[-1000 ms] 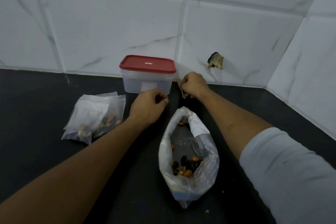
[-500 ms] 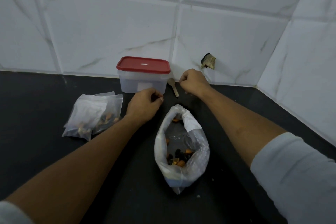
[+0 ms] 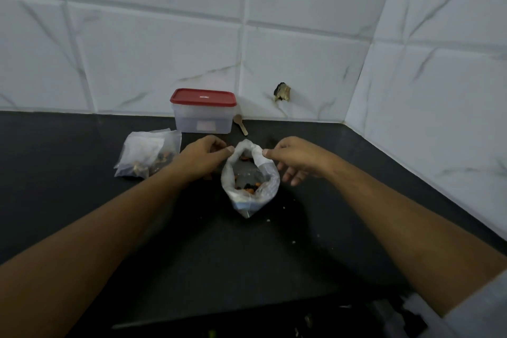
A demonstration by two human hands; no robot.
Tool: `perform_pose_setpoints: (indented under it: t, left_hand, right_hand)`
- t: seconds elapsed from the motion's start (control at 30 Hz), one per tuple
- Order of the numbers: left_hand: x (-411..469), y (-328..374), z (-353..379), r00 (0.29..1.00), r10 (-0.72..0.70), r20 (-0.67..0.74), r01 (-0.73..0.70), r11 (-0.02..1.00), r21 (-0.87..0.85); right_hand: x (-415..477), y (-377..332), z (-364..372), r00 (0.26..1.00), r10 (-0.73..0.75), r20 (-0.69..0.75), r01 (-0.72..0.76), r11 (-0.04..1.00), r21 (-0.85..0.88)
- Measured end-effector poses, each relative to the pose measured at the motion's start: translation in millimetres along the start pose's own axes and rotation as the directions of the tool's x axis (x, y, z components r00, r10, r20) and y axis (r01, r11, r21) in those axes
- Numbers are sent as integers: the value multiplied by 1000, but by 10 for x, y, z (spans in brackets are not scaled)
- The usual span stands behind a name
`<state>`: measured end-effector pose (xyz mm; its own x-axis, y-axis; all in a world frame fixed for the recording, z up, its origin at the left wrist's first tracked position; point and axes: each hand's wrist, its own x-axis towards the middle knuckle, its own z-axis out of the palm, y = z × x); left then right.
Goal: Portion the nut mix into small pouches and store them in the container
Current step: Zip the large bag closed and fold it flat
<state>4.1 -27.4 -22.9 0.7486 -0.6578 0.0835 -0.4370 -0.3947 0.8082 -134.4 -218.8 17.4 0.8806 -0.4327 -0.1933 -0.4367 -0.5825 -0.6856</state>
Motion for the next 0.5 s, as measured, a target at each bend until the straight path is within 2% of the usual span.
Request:
perform_pose_setpoints:
  t: [0.07,0.2,0.3,0.43,0.5]
  left_hand:
    - [-207,80,-23,995,-33,99,29,998,49]
    - [-463,240,-66,965,-93,244,89,996,28]
    - [-573,308,-67,930,-161,329,196,978,-76]
    - [-527,412,-207,935,-229,271,315,889,-333]
    - [-480,483,-314,939,-280,200,341,839,-424]
  right_hand:
    - [-166,-11,55,998,38,52,-39,999,6]
    - [-331,-34,164,991,91,100,-95,995,33]
    - [-398,-55,237,993,59,107,-76,985,157]
    - [-455,-147,152,993,16,113,-52,944,325]
    - [-463,-210,87,998,32,54,-50,928,370]
